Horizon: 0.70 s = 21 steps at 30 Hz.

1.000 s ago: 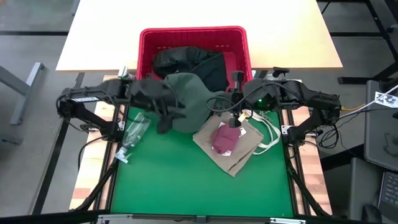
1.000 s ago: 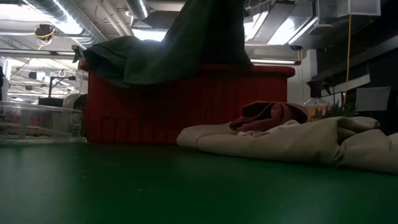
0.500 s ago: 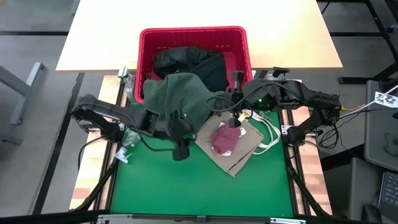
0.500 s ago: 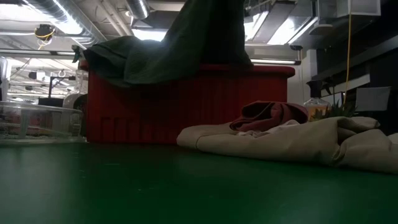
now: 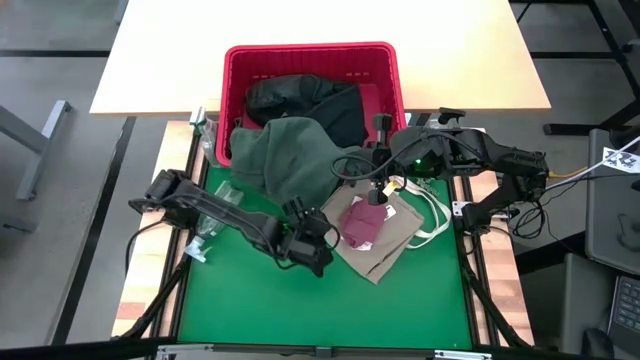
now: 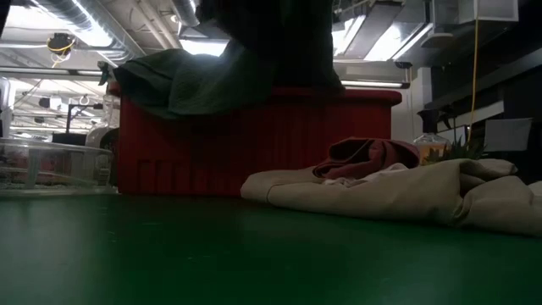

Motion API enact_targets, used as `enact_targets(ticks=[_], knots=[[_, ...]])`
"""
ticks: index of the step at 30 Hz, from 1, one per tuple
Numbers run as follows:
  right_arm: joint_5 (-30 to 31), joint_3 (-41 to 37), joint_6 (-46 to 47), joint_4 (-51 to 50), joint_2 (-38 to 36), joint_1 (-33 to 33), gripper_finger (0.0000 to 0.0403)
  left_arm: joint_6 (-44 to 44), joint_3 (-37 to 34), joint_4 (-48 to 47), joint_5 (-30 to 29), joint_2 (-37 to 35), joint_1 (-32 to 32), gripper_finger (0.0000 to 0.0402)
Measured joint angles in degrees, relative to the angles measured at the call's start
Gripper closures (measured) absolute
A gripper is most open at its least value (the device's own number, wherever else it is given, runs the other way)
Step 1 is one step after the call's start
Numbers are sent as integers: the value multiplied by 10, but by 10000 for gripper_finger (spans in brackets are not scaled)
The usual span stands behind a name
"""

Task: Fold laundry
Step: Fold the green polo shirt

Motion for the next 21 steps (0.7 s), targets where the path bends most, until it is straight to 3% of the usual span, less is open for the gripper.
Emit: enact_targets(ticks=[3, 8, 15, 21], knots=[[0, 0, 0, 0, 0, 0, 392, -47, 0, -2, -56, 9, -3, 233], [0, 0, 0, 0, 0, 0, 392, -108, 0, -52, -89, 6, -14, 233], [0, 0, 0, 0, 0, 0, 391, -313, 0, -129, -160, 8, -32, 233], [0, 0, 0, 1, 0, 0, 391, -309, 0, -70, -163, 10, -25, 233]])
